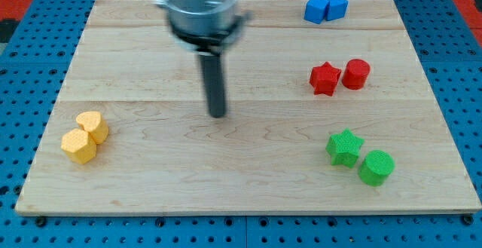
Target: Move the red blocks bottom center of the board
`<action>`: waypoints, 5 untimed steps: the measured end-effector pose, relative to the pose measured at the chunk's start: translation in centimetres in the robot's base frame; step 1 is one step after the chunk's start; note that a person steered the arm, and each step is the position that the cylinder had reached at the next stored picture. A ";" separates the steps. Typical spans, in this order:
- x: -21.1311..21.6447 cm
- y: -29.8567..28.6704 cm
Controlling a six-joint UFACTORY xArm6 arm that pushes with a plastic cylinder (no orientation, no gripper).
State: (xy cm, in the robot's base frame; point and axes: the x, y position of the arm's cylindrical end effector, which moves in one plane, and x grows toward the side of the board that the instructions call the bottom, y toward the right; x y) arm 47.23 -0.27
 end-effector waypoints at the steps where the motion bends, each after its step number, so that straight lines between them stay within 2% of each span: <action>1: -0.8 7.8; 2: -1.1 18.3; 3: -4.5 22.8; 4: -9.3 22.4; 5: -9.6 18.4</action>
State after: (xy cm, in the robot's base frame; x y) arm 37.63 18.13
